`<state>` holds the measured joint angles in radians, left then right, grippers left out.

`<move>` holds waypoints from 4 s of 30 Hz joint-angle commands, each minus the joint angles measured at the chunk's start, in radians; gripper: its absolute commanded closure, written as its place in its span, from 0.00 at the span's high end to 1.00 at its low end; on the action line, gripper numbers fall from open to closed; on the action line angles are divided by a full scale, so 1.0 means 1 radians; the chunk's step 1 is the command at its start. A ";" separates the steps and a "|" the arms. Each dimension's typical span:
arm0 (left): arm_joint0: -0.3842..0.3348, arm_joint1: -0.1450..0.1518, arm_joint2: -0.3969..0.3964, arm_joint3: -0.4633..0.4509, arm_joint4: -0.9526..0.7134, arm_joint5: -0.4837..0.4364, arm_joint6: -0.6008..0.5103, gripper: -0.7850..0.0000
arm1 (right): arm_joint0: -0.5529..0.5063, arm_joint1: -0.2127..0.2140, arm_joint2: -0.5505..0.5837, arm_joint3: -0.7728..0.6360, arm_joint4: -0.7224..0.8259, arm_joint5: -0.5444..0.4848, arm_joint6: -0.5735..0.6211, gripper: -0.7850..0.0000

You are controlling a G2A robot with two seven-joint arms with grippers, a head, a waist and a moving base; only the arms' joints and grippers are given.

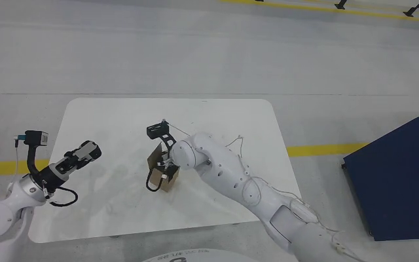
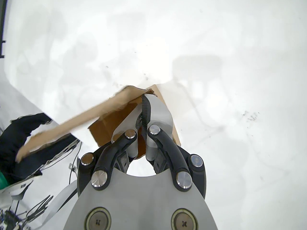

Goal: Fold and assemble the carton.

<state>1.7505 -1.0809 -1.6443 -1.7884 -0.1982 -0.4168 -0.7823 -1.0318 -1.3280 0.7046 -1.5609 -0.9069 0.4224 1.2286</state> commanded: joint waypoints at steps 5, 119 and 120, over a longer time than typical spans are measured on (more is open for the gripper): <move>0.000 0.000 0.000 0.000 0.000 0.000 0.000 1.00 | 0.028 -0.020 -0.063 0.038 -0.093 0.066 0.049 0.00; -0.231 0.003 0.208 -0.007 0.610 0.417 -0.038 1.00 | -0.599 0.058 0.753 -0.286 0.038 -0.814 -0.485 0.00; -0.258 0.000 0.233 0.014 0.615 0.417 -0.033 1.00 | -0.604 0.061 0.768 -0.279 0.050 -0.836 -0.489 0.00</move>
<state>1.5311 -1.0774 -1.4462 -1.8040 0.4047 -0.0047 -0.8246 -1.6309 -1.2705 1.4537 -1.8483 -0.8706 -0.3858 0.7440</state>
